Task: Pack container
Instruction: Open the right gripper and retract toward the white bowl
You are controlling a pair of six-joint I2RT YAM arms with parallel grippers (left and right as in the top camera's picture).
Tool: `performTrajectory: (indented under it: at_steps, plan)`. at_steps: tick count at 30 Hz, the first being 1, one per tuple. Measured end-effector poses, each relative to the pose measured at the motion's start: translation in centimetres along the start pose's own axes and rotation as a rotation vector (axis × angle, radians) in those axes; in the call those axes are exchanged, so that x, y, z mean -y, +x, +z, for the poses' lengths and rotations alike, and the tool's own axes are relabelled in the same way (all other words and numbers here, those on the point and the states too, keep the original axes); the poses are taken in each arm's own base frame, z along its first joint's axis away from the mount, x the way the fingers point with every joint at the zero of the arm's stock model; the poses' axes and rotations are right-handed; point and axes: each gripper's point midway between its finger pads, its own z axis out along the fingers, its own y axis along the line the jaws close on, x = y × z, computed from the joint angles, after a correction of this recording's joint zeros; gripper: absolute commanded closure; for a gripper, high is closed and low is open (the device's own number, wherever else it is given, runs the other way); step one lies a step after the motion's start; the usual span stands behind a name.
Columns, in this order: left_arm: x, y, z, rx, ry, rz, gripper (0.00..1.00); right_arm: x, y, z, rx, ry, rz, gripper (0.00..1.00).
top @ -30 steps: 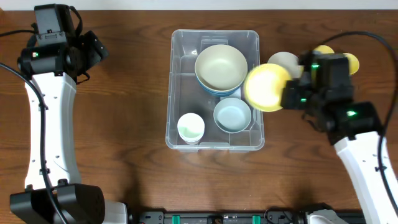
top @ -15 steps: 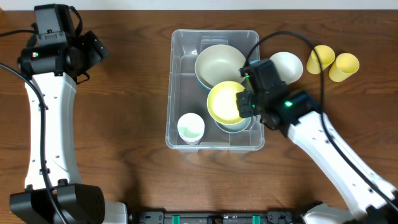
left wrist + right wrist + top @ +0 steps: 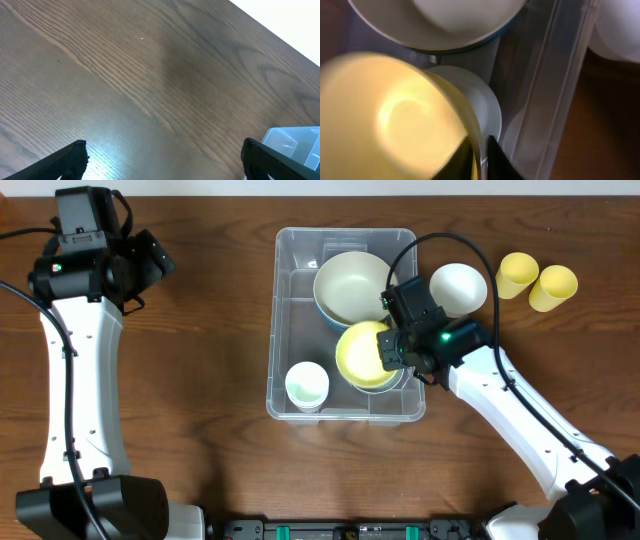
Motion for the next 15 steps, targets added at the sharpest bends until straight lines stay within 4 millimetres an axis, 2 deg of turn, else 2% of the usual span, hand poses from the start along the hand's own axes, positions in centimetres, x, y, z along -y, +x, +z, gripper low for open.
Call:
performTrajectory:
  at_steps: [3,9,15]
  plan:
    - [0.0,0.0,0.0,-0.001,0.000,0.000,0.02,0.2,-0.2,0.0,0.007,0.013,0.002,0.68]
    - [0.0,0.0,0.0,0.000,0.000,0.000,0.02,0.4,-0.8,-0.1,0.032,0.020,0.008,0.66]
    - [0.0,0.0,0.0,-0.001,0.000,0.000,0.02,1.0,-2.0,-1.8,0.037,0.036,0.019,0.67]
